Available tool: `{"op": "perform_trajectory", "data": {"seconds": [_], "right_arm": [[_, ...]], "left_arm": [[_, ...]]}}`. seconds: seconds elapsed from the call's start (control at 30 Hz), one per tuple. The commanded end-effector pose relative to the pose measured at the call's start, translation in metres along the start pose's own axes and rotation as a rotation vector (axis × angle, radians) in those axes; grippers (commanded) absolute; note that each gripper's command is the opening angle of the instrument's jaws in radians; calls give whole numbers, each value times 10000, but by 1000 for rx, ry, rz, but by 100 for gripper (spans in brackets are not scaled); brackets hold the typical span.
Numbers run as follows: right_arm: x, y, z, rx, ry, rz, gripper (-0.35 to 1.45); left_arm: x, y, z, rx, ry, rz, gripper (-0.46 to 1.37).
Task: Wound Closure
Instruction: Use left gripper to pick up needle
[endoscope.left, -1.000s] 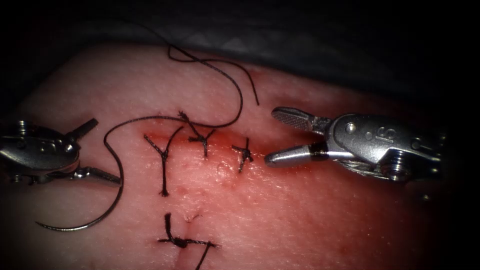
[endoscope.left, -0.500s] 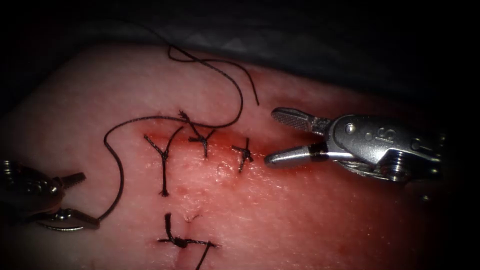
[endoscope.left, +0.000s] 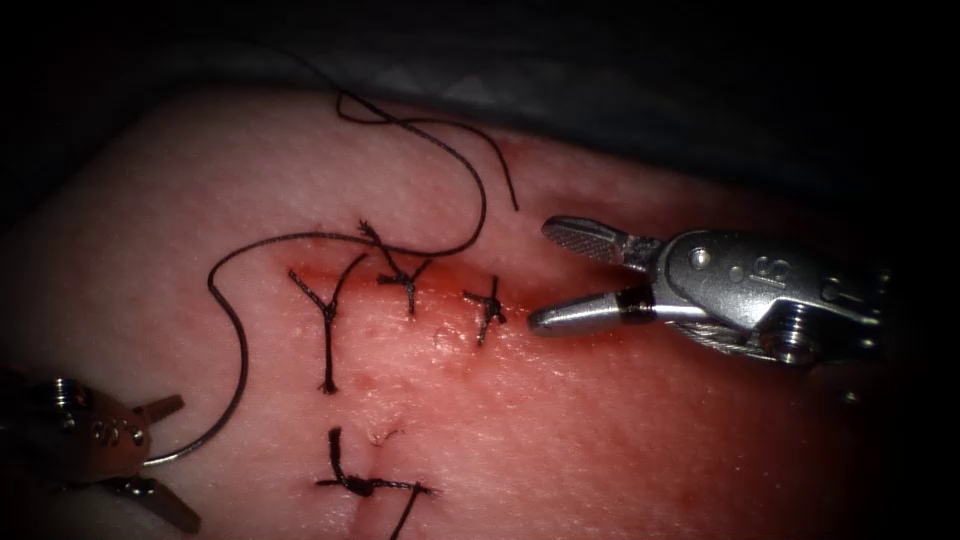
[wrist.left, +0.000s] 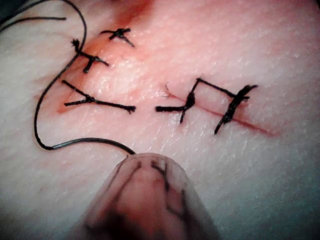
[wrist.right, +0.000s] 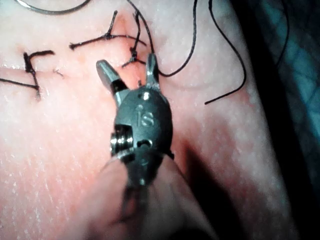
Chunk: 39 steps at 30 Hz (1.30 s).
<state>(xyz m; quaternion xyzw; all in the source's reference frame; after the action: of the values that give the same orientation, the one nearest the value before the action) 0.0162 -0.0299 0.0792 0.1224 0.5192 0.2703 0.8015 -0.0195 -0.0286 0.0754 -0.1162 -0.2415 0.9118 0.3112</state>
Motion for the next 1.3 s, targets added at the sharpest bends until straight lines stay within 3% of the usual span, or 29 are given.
{"op": "perform_trajectory", "data": {"seconds": [0.03, 0.07, 0.13, 0.27, 0.4, 0.47, 0.67, 0.97, 1.3], "right_arm": [[0, 0, 0, 3, 0, 0, 105], [0, 0, 0, 3, 0, 0, 105], [0, 0, 0, 3, 0, 0, 105], [0, -1, 0, 2, 0, 0, 105], [0, -1, 0, 2, 0, 6, 104], [0, -1, 0, 2, -4, 30, 104], [0, -2, 0, -13, -6, 83, 104], [0, -4, -4, -37, -1, 184, 100], [0, -2, -14, -112, 83, 484, 99]], "left_arm": [[1, -4, -2, -10, -1, -4, -2], [3, -7, -3, -14, -2, -3, -3], [6, -15, -5, -23, -4, -17, -35], [10, -29, -6, -41, 4, -20, -35], [17, -36, -9, -29, 83, -4, -35], [28, -38, -13, 20, 137, -14, -35], [57, -39, -25, 89, 248, -18, -35], [113, -43, -63, 227, 465, 28, -35], [144, -31, -74, 303, 546, 77, -35]]}}
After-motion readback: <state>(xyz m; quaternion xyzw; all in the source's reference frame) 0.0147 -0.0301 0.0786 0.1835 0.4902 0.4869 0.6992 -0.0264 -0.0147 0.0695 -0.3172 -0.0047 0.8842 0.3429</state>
